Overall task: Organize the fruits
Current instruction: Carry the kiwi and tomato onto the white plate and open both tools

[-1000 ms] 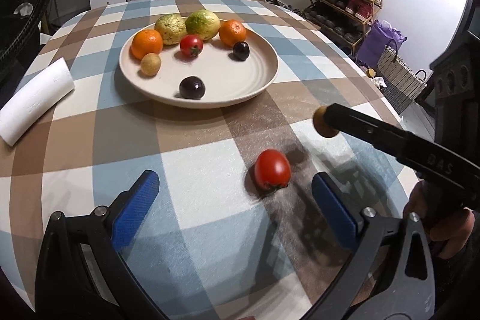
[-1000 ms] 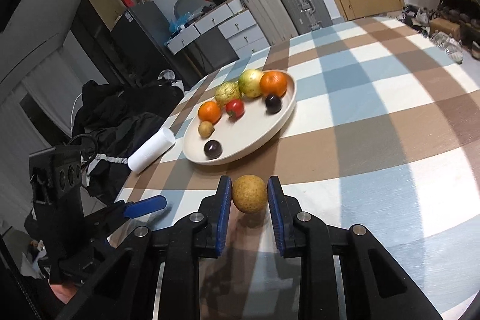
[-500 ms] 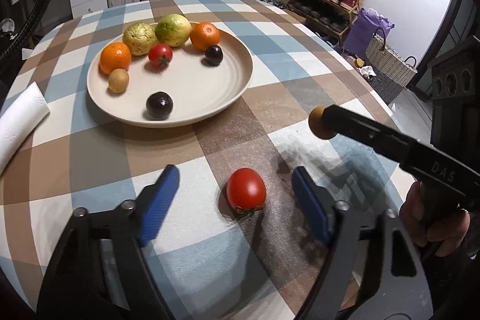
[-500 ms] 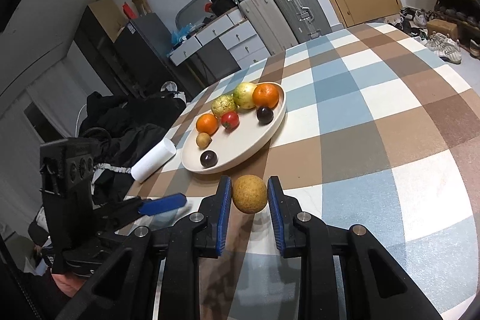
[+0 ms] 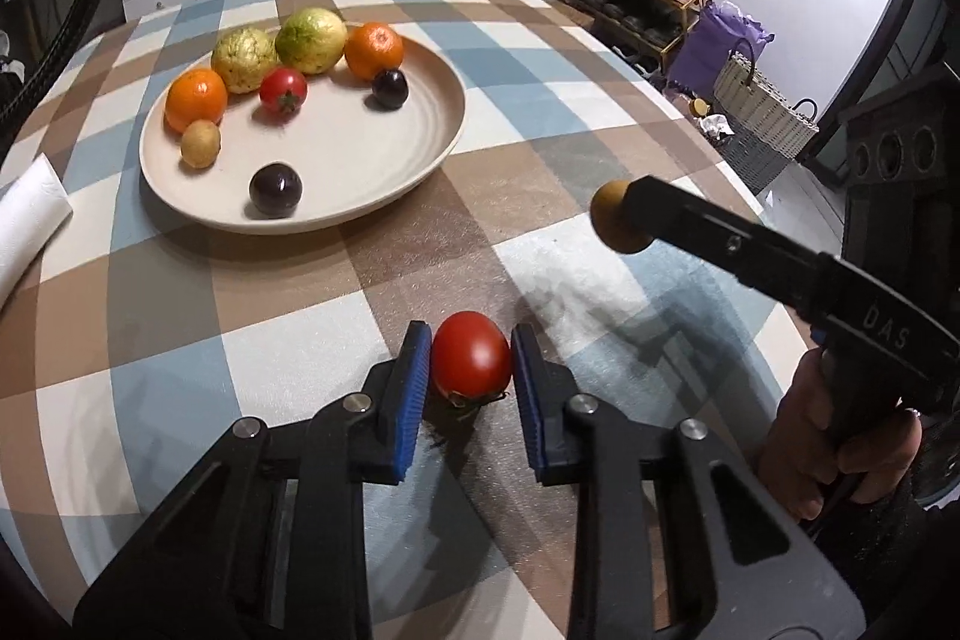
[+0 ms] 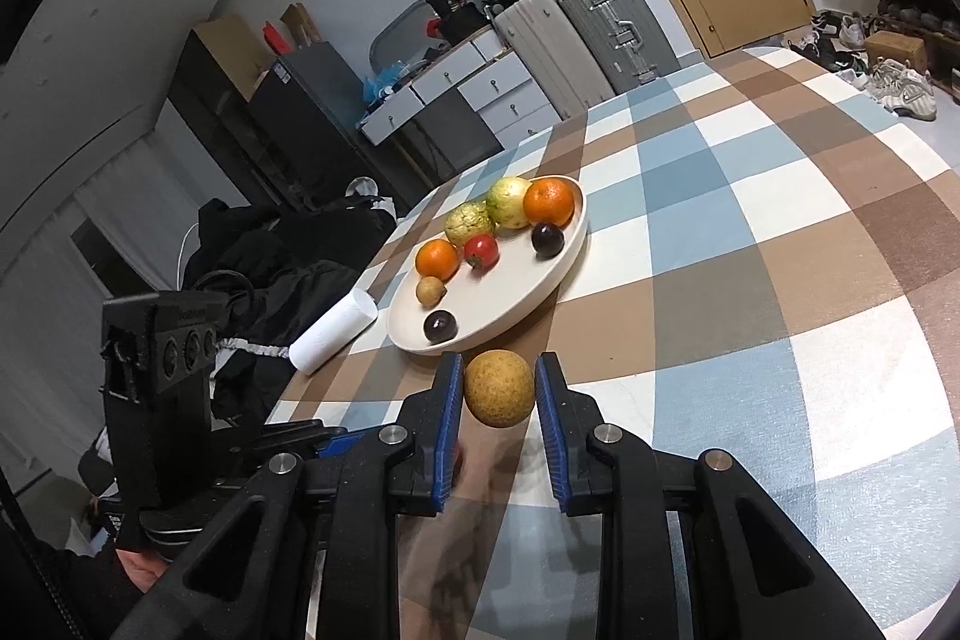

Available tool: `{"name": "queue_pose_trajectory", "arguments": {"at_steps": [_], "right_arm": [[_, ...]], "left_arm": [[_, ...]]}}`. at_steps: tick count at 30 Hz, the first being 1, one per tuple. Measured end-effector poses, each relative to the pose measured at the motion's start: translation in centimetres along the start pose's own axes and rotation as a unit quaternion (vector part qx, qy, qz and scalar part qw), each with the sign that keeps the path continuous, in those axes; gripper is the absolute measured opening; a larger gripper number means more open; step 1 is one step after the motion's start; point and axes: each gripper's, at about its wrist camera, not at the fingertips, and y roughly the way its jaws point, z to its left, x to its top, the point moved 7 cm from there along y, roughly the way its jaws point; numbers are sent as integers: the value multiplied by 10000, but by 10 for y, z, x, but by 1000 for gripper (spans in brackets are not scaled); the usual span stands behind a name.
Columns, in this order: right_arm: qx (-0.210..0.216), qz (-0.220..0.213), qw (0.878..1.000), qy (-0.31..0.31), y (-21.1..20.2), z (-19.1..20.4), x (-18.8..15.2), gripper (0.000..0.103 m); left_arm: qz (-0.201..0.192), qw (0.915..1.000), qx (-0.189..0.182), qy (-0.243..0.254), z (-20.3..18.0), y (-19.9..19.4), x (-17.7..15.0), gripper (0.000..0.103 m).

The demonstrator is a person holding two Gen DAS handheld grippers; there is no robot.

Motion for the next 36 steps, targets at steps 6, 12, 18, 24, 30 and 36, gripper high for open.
{"name": "queue_pose_trajectory", "arguments": {"at_steps": [6,12,18,24,30,36], "right_arm": [[70,-12,10000,55,0,-2,1,25],[103,57,9999,109,3,-4,1,25],[-54,277,9995,127,11,-6,0,25],[-269,419,9986,176,20,-12,20,25],[-282,387,9988,-73,42,-8,66,25],[-198,566,9975,-384,89,4,98,25]], "left_arm": [[-116,9999,6,17,-2,-8,8,25],[-220,9997,-62,-37,4,-12,21,25],[-381,9991,-174,-105,17,-14,44,25],[-585,9978,-184,-238,41,-11,77,25],[-823,9956,-91,-435,70,-8,107,25],[-978,9932,229,-580,109,-4,132,25]]}}
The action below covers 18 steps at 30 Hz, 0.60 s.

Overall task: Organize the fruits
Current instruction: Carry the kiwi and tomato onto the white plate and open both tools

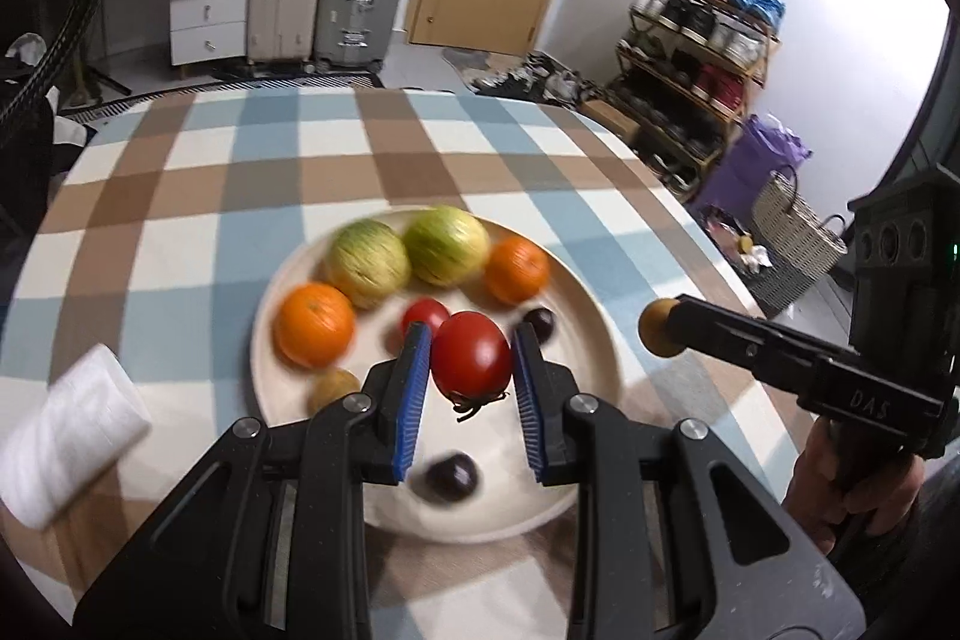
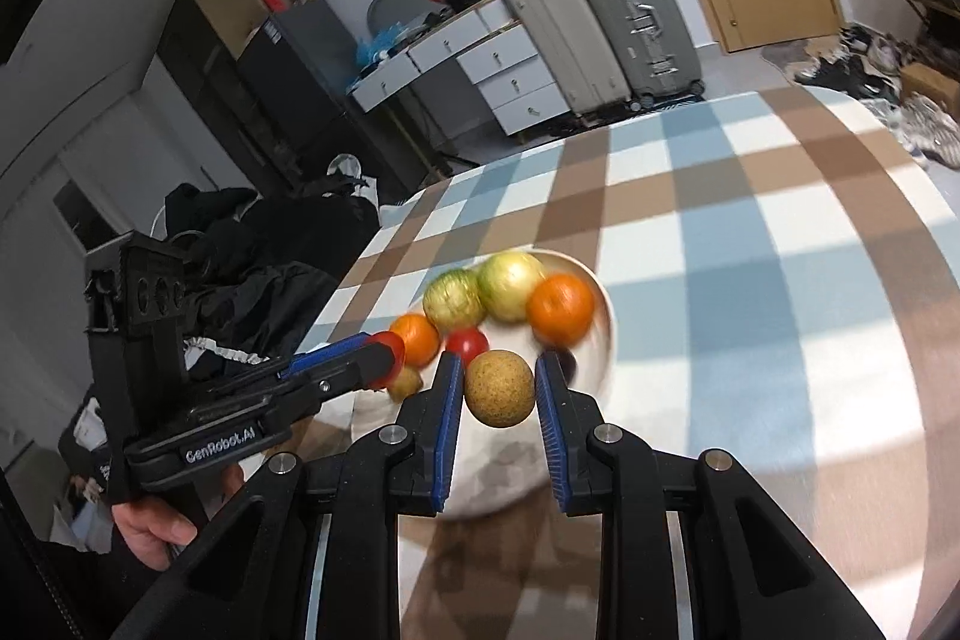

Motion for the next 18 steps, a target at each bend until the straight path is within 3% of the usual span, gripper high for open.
{"name": "queue_pose_trajectory", "arguments": {"at_steps": [9,18], "right_arm": [[-133,398,9985,-343,61,5,20,25],[-267,553,9969,-491,90,5,23,25]], "left_arm": [[36,9998,105,-156,31,21,10,25],[80,9998,45,-181,35,33,10,25]]}}
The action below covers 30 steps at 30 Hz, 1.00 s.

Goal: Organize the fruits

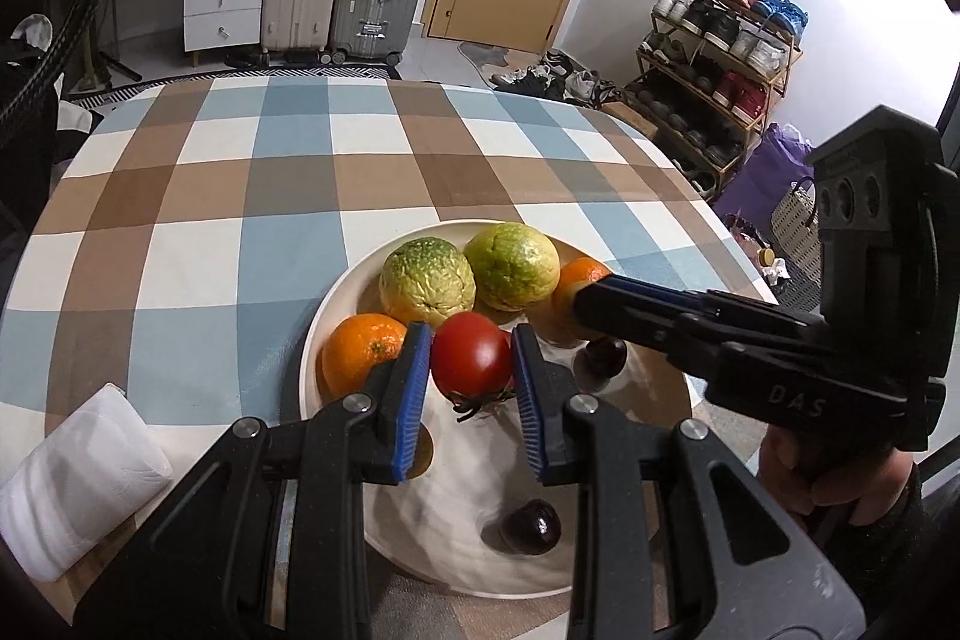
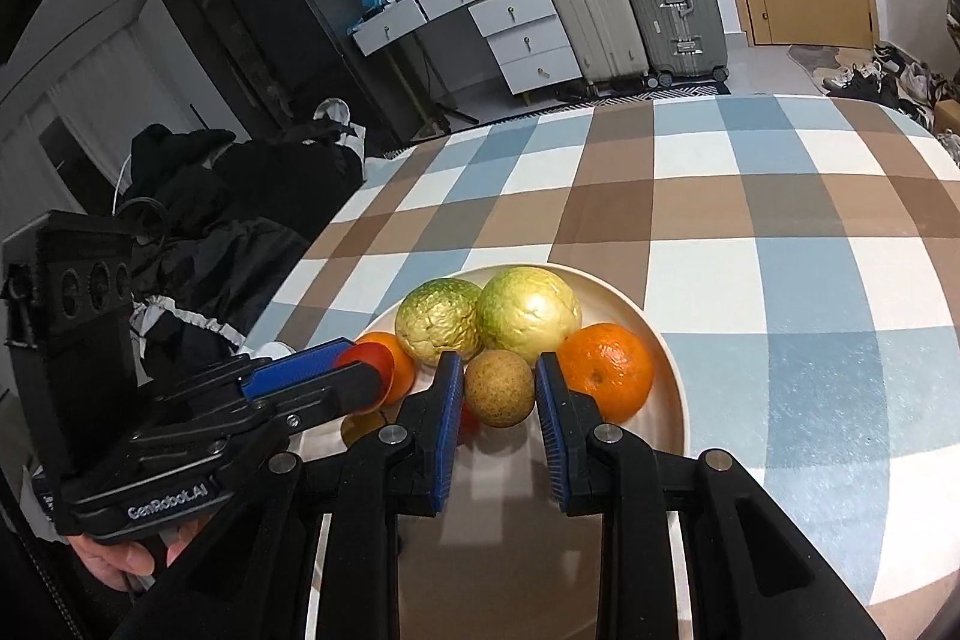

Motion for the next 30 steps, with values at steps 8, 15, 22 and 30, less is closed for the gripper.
{"name": "queue_pose_trajectory", "arguments": {"at_steps": [8,15,22,30], "right_arm": [[-147,27,9999,-84,12,2,1,25],[-87,-29,10000,-4,9,2,0,33],[-131,-562,9982,131,-31,1,2,50],[-143,-1536,9880,-68,-114,26,1,83]], "left_arm": [[36,10000,-29,-81,2,8,-5,25],[-29,9999,-35,-123,2,6,-6,26],[-219,9997,135,-58,-3,-17,-7,39],[-865,9947,530,-157,-14,-76,-4,84]]}}
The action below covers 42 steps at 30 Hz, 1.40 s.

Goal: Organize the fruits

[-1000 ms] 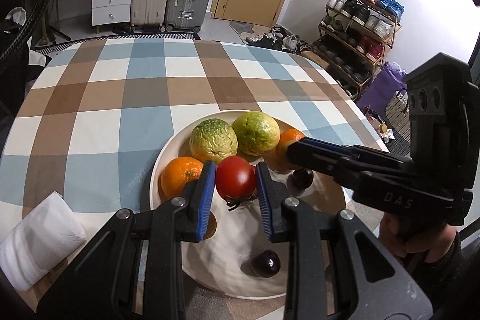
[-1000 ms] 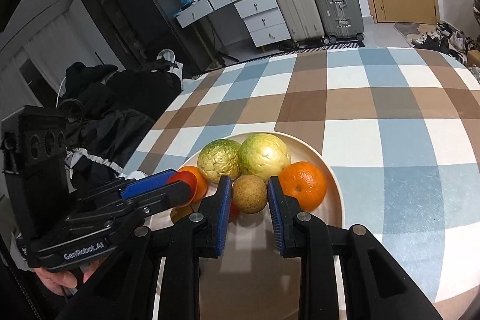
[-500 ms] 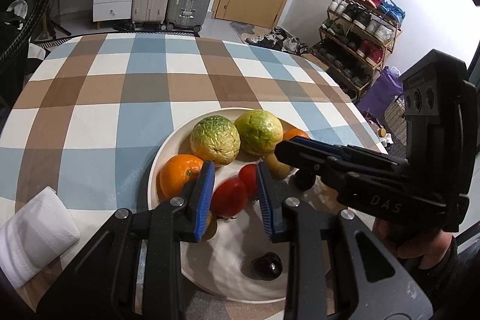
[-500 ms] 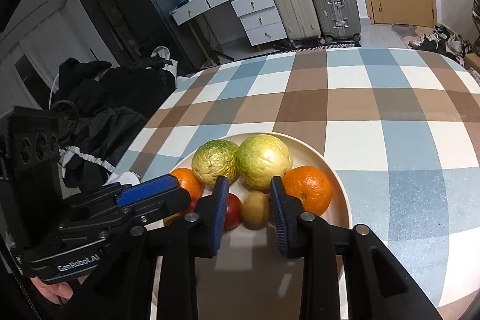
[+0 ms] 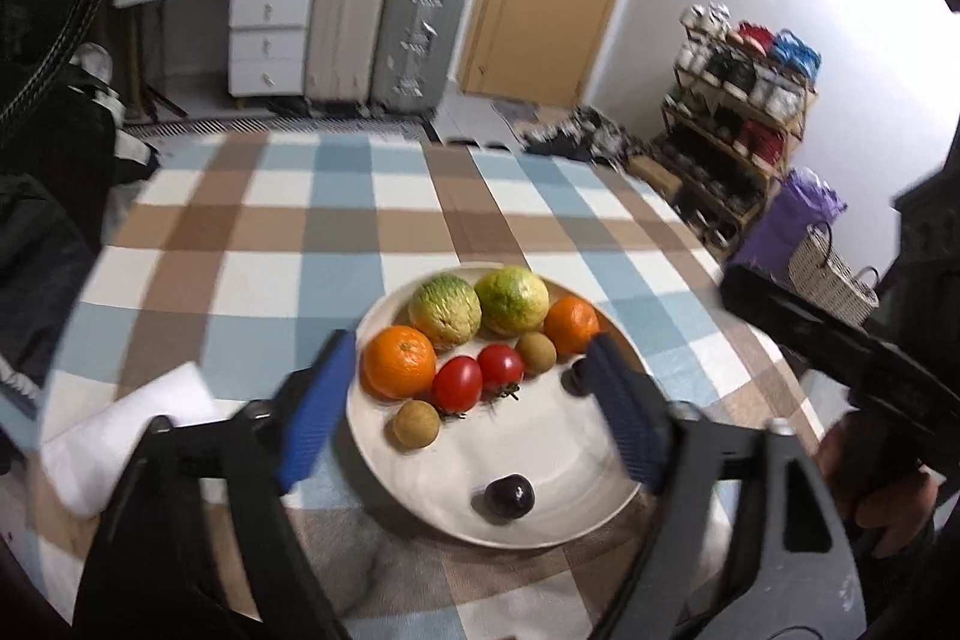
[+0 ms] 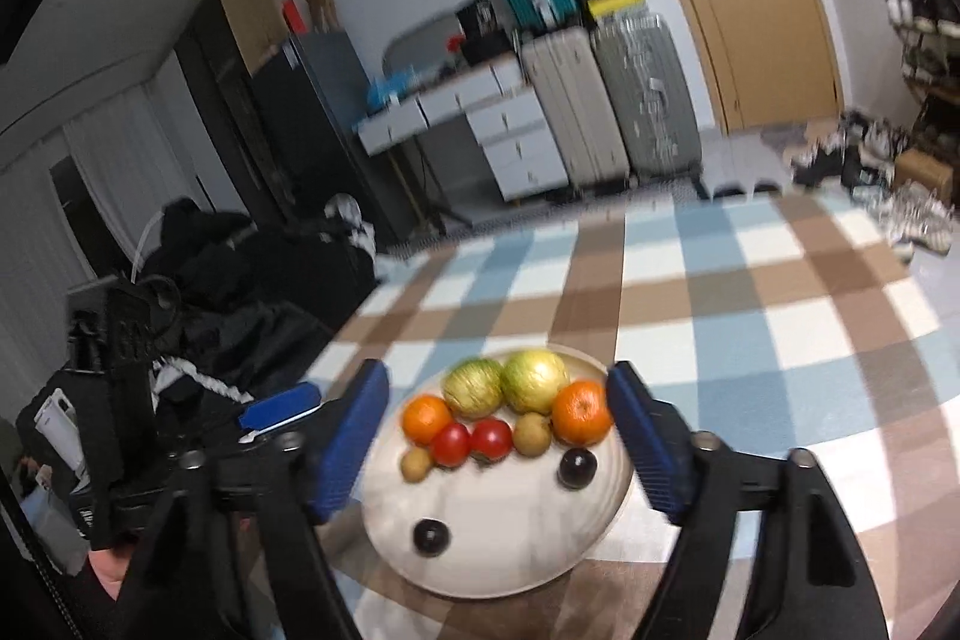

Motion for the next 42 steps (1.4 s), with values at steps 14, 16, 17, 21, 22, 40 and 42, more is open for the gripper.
{"name": "queue_pose_trajectory", "arguments": {"at_steps": [14,16,17,21,22,40,42], "right_arm": [[-243,-1175,9919,-417,-108,48,16,103],[-296,-1285,9901,-472,-119,53,16,103],[-323,-1336,9892,-506,-123,55,15,103],[-491,-1608,9830,-730,-139,65,11,103],[-530,-1674,9814,-782,-143,67,10,103],[-1074,-2040,9635,-1363,-155,77,-24,103],[-1132,-2056,9626,-1355,-153,74,-28,103]], "left_arm": [[-1035,9928,577,153,-19,-115,9,103],[-1197,9910,584,134,-20,-130,8,103],[-1272,9900,591,125,-20,-136,8,103],[-1608,9848,640,133,-21,-160,5,103],[-1656,9839,655,129,-21,-165,5,103],[-2176,9733,713,128,-6,-203,-20,103],[-2169,9733,743,122,-2,-195,-22,103]]}}
